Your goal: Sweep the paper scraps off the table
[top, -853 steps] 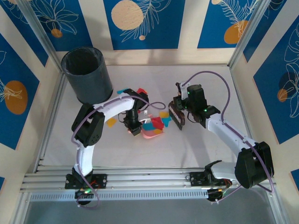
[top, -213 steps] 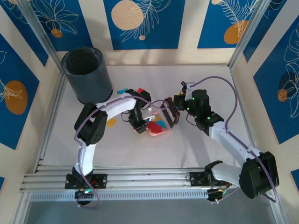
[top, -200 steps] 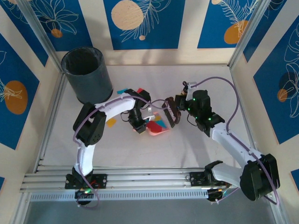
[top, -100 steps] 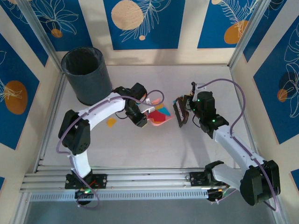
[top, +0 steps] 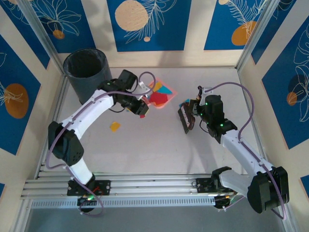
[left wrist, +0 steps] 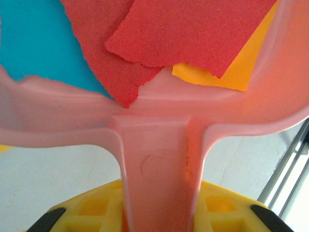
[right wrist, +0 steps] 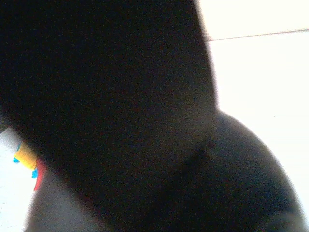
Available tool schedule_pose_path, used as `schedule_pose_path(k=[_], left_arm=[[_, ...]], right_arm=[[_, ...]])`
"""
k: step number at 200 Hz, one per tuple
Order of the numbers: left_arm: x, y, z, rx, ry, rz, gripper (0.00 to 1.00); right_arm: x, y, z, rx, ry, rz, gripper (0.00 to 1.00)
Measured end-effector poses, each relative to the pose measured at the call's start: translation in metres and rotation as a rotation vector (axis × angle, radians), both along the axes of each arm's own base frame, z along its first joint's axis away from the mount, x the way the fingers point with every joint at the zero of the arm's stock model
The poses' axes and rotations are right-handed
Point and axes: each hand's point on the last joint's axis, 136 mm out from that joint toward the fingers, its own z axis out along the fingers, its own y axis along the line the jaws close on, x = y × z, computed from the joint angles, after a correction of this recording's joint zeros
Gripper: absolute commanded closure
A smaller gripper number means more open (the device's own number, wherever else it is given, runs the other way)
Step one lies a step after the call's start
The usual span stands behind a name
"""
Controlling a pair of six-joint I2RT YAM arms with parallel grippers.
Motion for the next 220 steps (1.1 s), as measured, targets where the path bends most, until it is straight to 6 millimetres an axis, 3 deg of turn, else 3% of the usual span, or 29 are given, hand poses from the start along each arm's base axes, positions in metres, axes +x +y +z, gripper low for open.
schedule_pose_path(k=[160, 220], left_arm=[[0.093, 0.090, 0.107, -0.274, -0.131, 0.446, 1.00], [0.109, 0.118, 0.123, -0.379, -0.092, 0.582, 1.00]], right_arm=[[0.000, 0.010, -0.011, 0.014, 0.038, 0.049, 1.00], [0.001, 0.011, -0.015, 0.014, 0.050, 0.054, 1.00]])
